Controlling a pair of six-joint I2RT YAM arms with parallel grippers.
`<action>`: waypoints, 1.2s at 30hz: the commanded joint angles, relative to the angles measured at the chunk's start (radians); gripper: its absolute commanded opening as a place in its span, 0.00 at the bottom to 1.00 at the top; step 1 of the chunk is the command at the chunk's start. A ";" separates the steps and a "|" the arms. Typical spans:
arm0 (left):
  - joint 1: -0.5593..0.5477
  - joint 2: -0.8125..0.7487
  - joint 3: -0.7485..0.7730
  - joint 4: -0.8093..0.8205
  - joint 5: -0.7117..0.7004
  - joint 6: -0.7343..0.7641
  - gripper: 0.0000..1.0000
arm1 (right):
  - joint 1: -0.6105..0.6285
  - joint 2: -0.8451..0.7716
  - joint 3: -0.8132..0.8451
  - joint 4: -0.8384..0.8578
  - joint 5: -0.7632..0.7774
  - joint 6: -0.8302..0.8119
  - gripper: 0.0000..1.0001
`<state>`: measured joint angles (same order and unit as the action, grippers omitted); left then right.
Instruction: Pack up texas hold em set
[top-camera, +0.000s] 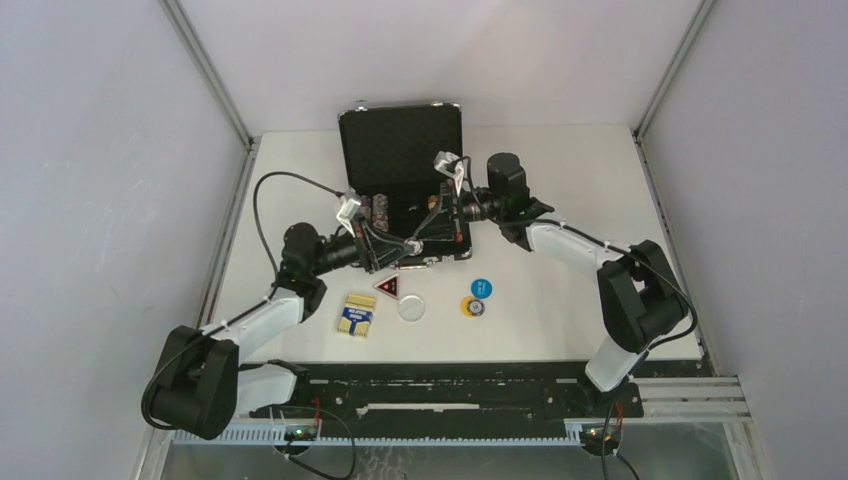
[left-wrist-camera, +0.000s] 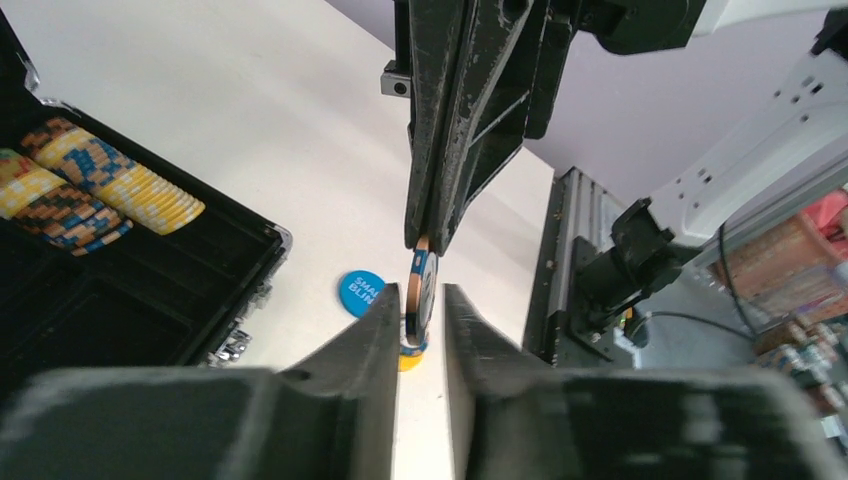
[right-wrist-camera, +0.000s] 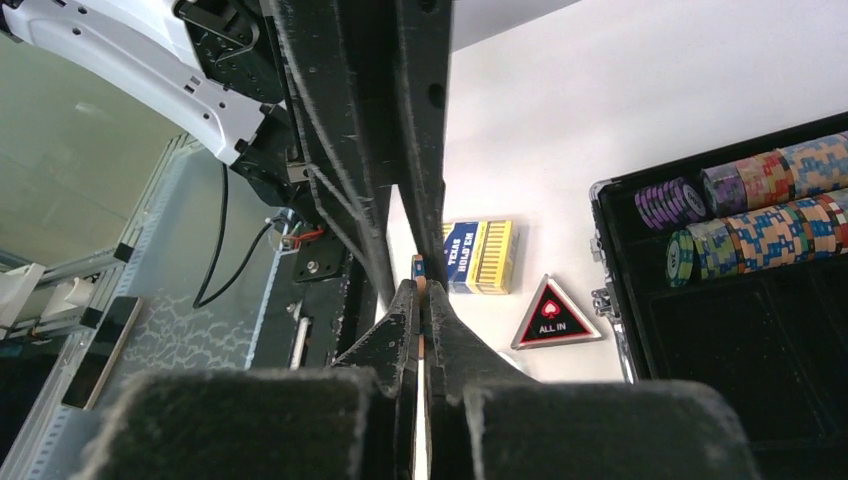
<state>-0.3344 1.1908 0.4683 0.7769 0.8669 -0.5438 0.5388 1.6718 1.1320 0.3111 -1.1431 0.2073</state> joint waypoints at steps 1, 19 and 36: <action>-0.008 -0.034 0.043 0.015 -0.061 0.039 0.35 | -0.003 -0.016 0.005 0.042 0.006 -0.016 0.00; 0.045 -0.135 -0.016 -0.096 -0.299 0.107 0.48 | -0.182 0.253 0.354 -0.670 -0.014 -0.774 0.00; 0.045 -0.122 -0.014 -0.096 -0.307 0.104 0.45 | -0.075 0.410 0.456 -0.656 0.374 -0.847 0.00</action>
<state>-0.2920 1.0691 0.4652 0.6582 0.5674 -0.4618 0.4423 2.0720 1.5181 -0.3340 -0.8585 -0.5945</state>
